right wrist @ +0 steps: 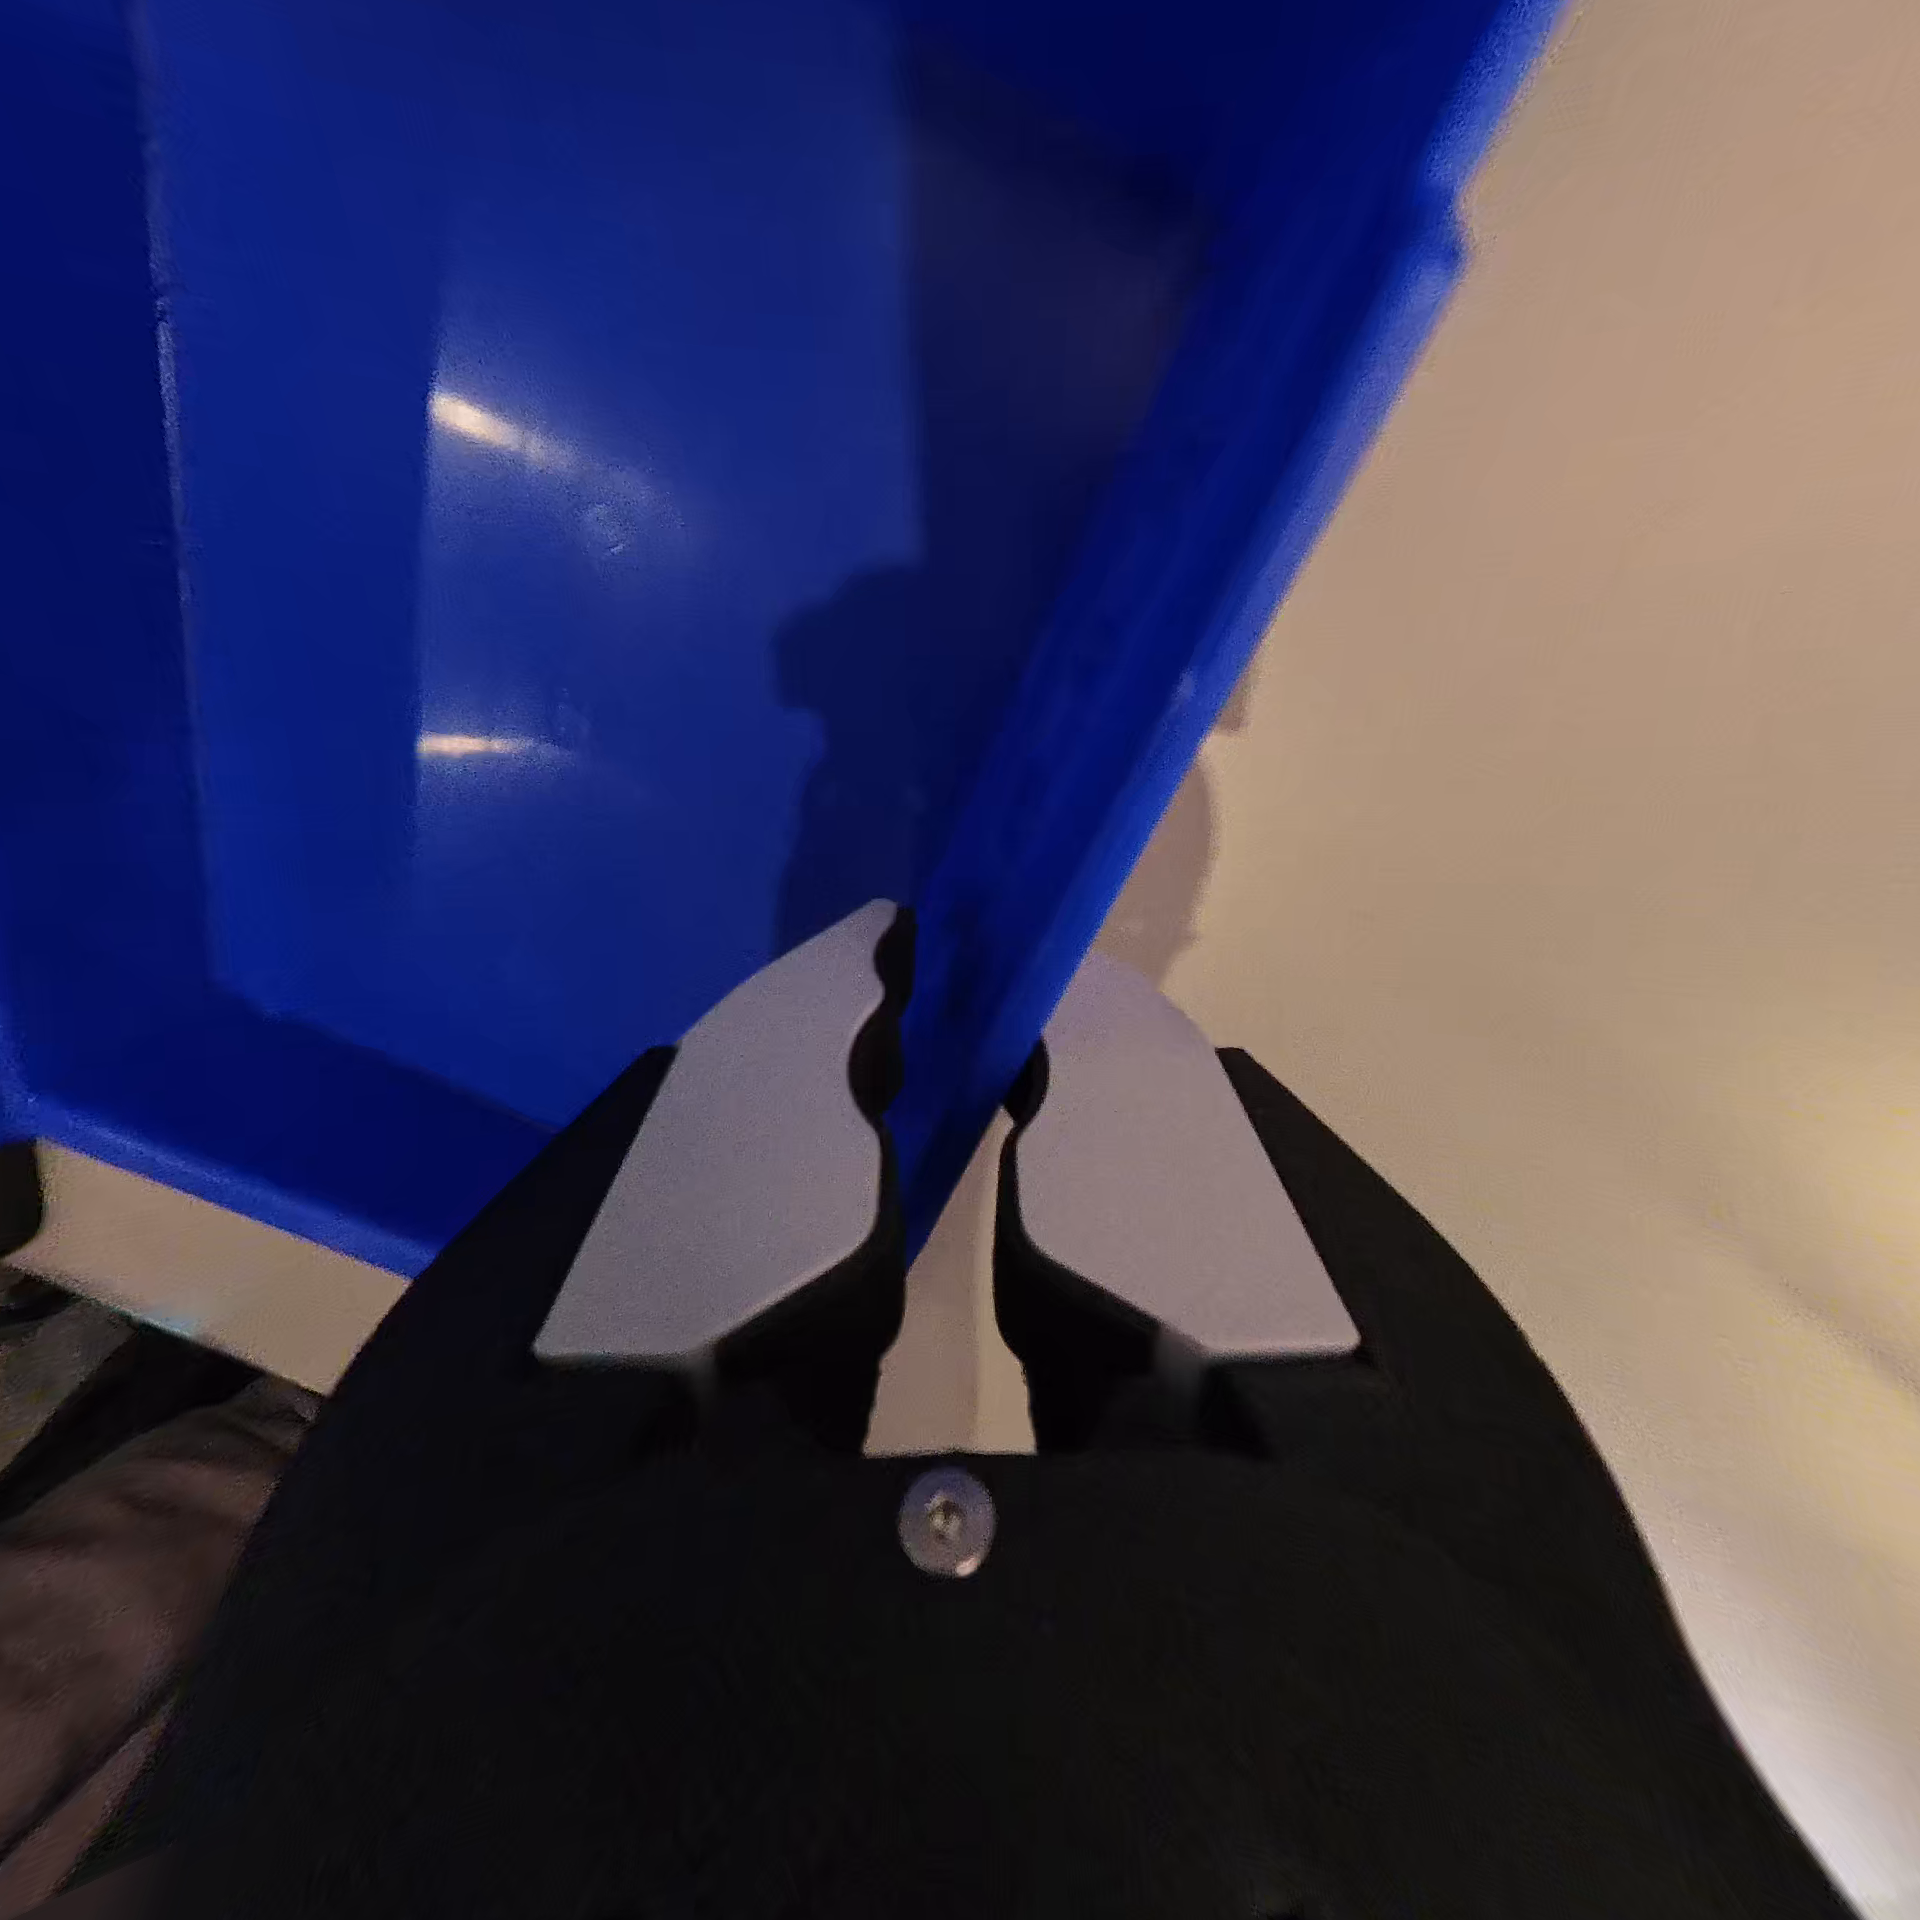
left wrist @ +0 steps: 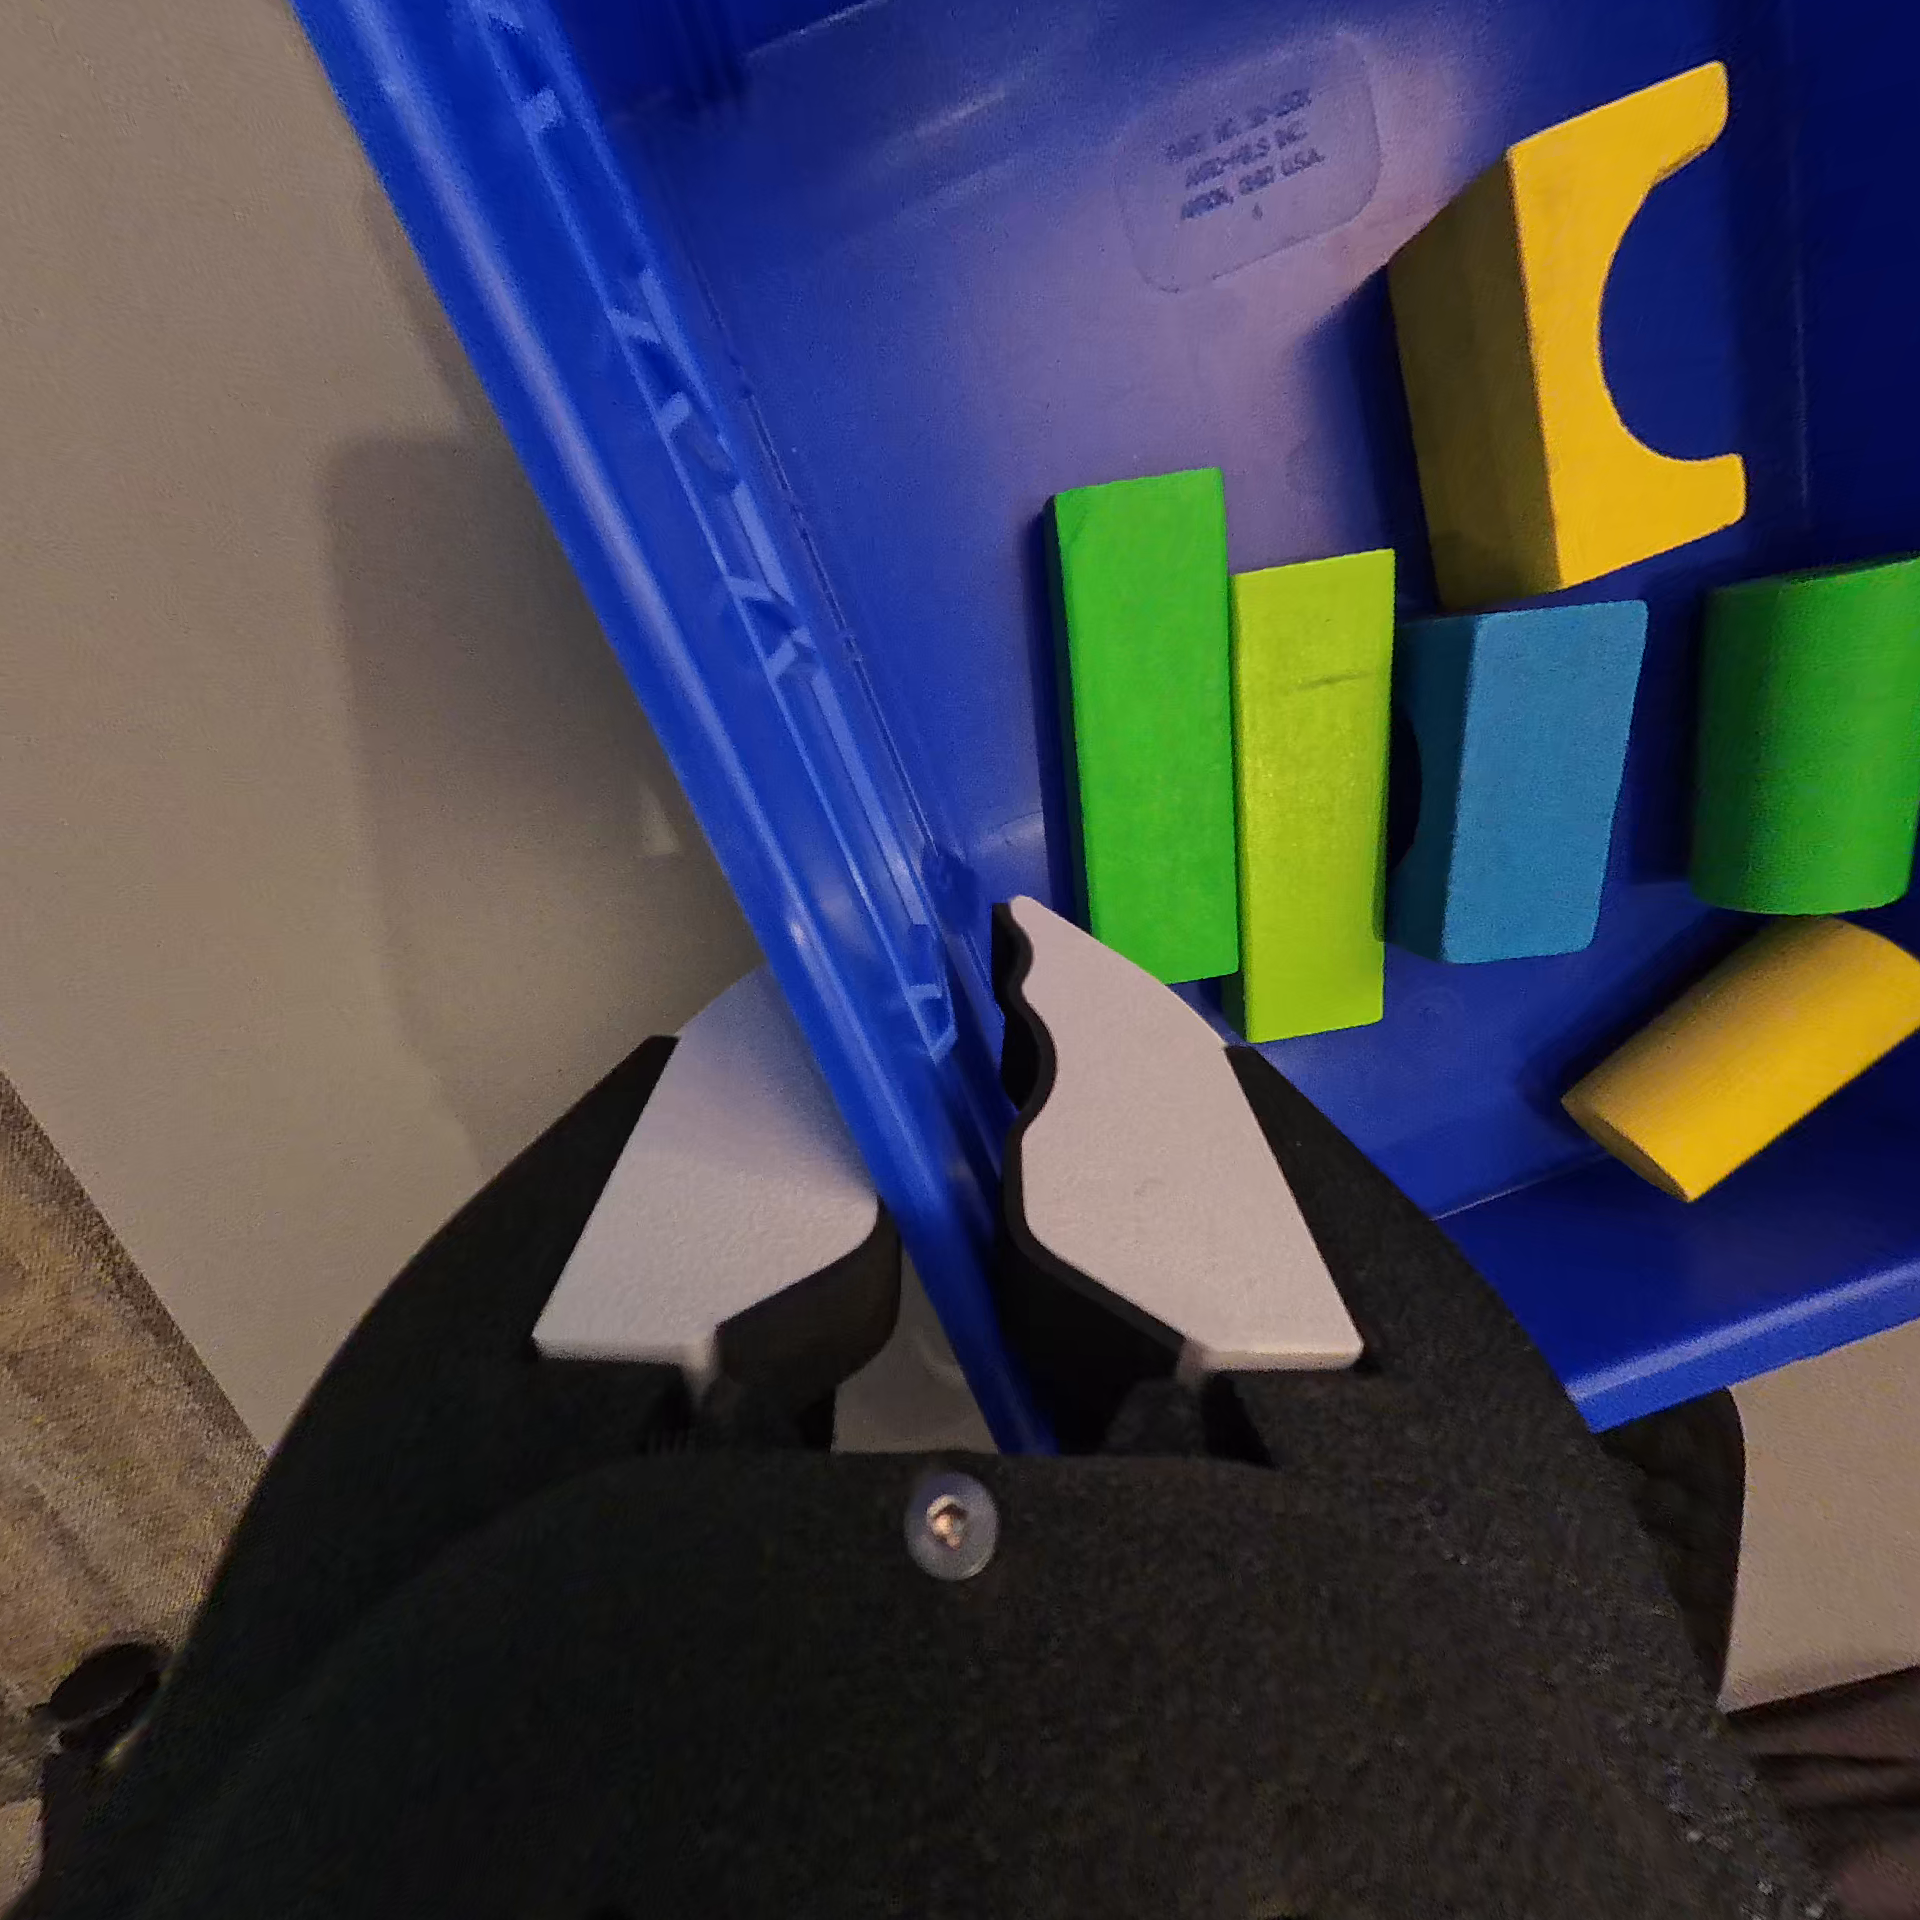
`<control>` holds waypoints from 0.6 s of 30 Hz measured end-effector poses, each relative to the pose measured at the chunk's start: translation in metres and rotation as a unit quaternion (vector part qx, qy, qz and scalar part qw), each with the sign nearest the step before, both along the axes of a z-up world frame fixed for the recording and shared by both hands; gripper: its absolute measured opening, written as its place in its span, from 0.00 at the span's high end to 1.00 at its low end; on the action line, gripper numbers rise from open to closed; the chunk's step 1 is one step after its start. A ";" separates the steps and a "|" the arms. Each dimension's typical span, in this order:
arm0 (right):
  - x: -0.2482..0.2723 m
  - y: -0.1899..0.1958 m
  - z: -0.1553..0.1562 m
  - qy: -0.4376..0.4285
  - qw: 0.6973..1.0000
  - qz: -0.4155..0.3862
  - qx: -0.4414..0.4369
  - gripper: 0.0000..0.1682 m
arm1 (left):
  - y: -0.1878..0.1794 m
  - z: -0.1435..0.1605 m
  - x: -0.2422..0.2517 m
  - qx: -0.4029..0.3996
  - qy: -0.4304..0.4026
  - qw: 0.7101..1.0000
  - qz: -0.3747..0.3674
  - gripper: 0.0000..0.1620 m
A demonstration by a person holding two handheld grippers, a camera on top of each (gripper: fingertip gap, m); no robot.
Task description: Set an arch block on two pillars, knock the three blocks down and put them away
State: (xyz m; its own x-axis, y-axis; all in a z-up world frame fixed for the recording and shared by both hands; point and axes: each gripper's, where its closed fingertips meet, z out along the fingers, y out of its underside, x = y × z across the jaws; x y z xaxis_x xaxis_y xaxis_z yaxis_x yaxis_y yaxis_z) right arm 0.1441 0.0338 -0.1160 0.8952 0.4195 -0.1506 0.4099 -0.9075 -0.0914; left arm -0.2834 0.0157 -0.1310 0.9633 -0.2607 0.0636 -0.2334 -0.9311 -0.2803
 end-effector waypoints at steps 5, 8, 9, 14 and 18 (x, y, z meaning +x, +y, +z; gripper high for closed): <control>0.050 0.009 -0.001 0.020 0.999 -0.025 -0.014 0.96 | -0.002 0.001 0.003 0.001 0.006 1.000 -0.018 0.91; 0.113 0.014 -0.001 0.002 0.998 -0.062 -0.008 0.96 | -0.003 -0.001 0.004 -0.004 0.004 1.000 -0.024 0.91; 0.137 0.015 -0.002 -0.003 0.997 -0.078 -0.007 0.96 | -0.003 -0.001 0.003 -0.005 0.004 1.000 -0.024 0.91; 0.254 0.006 -0.003 -0.008 0.985 -0.170 -0.005 0.96 | -0.002 0.000 -0.011 0.000 0.030 0.999 -0.022 0.91; 0.327 -0.003 -0.003 -0.048 0.980 -0.194 -0.003 0.96 | 0.000 0.001 -0.014 0.006 0.058 0.998 -0.026 0.88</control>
